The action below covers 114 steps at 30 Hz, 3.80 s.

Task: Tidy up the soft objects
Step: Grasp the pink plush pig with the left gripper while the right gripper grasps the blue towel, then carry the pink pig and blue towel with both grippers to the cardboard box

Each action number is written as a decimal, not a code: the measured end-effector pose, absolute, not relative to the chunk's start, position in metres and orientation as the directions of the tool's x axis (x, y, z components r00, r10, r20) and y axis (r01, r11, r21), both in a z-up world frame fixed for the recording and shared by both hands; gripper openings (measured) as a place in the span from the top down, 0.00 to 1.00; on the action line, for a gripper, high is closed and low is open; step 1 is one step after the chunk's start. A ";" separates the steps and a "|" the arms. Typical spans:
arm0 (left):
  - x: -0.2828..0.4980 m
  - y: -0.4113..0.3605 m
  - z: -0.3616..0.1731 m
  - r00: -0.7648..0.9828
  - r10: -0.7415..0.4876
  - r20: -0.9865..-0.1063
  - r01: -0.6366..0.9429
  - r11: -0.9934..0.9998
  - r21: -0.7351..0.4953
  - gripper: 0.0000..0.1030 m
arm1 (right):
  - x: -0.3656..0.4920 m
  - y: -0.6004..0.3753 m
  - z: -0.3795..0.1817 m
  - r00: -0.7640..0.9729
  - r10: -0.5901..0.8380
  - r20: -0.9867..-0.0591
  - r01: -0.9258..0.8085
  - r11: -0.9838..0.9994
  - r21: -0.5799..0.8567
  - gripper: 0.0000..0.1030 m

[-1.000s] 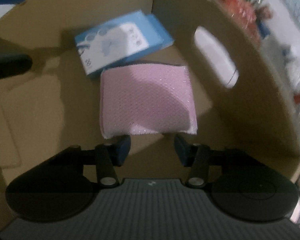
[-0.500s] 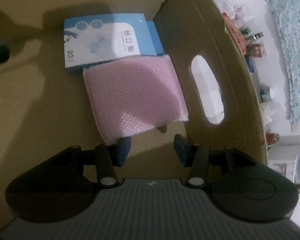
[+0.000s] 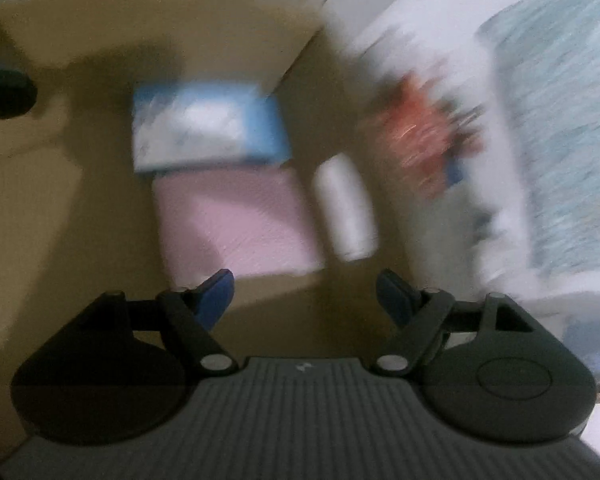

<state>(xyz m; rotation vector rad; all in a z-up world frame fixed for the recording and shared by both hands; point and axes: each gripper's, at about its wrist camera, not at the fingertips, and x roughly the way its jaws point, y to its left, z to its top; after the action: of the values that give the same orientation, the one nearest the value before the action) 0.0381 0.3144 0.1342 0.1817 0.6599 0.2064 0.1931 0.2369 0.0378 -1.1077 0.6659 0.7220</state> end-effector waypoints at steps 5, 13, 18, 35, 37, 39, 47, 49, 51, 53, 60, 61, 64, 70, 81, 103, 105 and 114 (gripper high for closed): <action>-0.011 0.279 0.172 0.824 0.228 -0.519 -0.138 0.969 0.205 0.13 | 0.159 0.146 0.135 0.615 0.383 -0.690 -0.778 0.440 -0.448 0.24; -0.047 0.178 0.167 0.813 -0.018 -0.581 0.090 0.992 0.094 0.13 | 0.087 -0.099 0.199 0.670 0.536 -0.514 -0.672 0.732 -0.113 0.24; -0.033 0.111 0.135 0.768 -0.167 -0.618 0.210 0.978 -0.004 0.13 | 0.060 -0.229 0.148 0.786 0.422 -0.452 -0.446 0.893 0.057 0.24; 0.150 -0.042 0.067 0.709 -0.207 -0.675 0.416 0.894 0.163 0.17 | 0.102 -0.267 0.016 0.597 0.587 -0.547 -0.403 0.809 0.428 0.50; 0.169 -0.054 0.055 0.697 -0.197 -0.689 0.431 0.884 0.183 0.17 | 0.103 -0.264 0.015 0.602 0.574 -0.555 -0.413 0.819 0.399 0.62; 0.181 -0.062 0.045 0.691 -0.207 -0.693 0.451 0.872 0.190 0.18 | 0.105 -0.272 0.016 0.597 0.590 -0.543 -0.394 0.806 0.442 0.66; 0.206 -0.077 0.017 0.665 -0.101 -0.740 0.429 0.863 0.267 0.11 | 0.107 -0.284 0.012 0.555 0.644 -0.527 -0.384 0.760 0.525 0.57; 0.213 -0.071 0.010 0.633 -0.101 -0.767 0.417 0.879 0.229 0.12 | 0.103 -0.281 0.015 0.555 0.636 -0.536 -0.398 0.769 0.500 0.57; 0.218 -0.065 0.008 0.621 -0.108 -0.776 0.404 0.893 0.200 0.22 | 0.101 -0.280 0.015 0.552 0.636 -0.539 -0.399 0.769 0.500 0.59; 0.218 -0.056 0.011 0.617 -0.134 -0.776 0.381 0.913 0.145 0.26 | 0.098 -0.280 0.015 0.567 0.617 -0.546 -0.382 0.784 0.489 0.72; 0.192 -0.066 0.041 0.686 -0.169 -0.707 0.401 0.899 0.175 0.27 | 0.093 -0.287 0.022 0.563 0.656 -0.504 -0.421 0.752 0.508 0.94; 0.187 -0.068 0.047 0.693 -0.176 -0.699 0.408 0.895 0.180 0.27 | 0.091 -0.289 0.024 0.555 0.676 -0.485 -0.433 0.733 0.525 0.94; 0.176 -0.072 0.065 0.714 -0.183 -0.676 0.413 0.890 0.195 0.27 | 0.090 -0.296 0.025 0.540 0.714 -0.445 -0.432 0.689 0.582 0.95; 0.148 -0.059 0.092 0.731 -0.198 -0.653 0.389 0.907 0.160 0.27 | 0.083 -0.322 0.022 0.561 0.734 -0.382 -0.382 0.639 0.667 0.95; 0.109 -0.026 0.107 0.751 -0.237 -0.616 0.376 0.921 0.104 0.26 | 0.085 -0.352 -0.016 0.530 0.729 -0.432 -0.244 0.619 0.746 0.55; 0.043 0.113 0.164 0.802 0.008 -0.598 0.075 0.991 0.115 0.26 | 0.083 -0.309 0.028 0.492 0.848 -0.200 -0.404 0.425 0.810 0.96; 0.038 0.140 0.162 0.786 0.067 -0.615 0.012 0.992 0.124 0.26 | 0.088 -0.298 0.041 0.472 0.861 -0.188 -0.432 0.412 0.802 0.96; 0.050 0.243 0.090 0.639 0.314 -0.702 -0.163 0.947 0.275 0.26 | 0.133 -0.221 0.092 0.362 0.911 -0.197 -0.490 0.366 0.791 0.95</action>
<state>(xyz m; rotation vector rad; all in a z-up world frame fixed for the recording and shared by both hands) 0.0499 0.2427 0.0896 0.1934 0.8352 0.2745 0.1333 -0.2212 0.0919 0.7031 0.7099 1.0049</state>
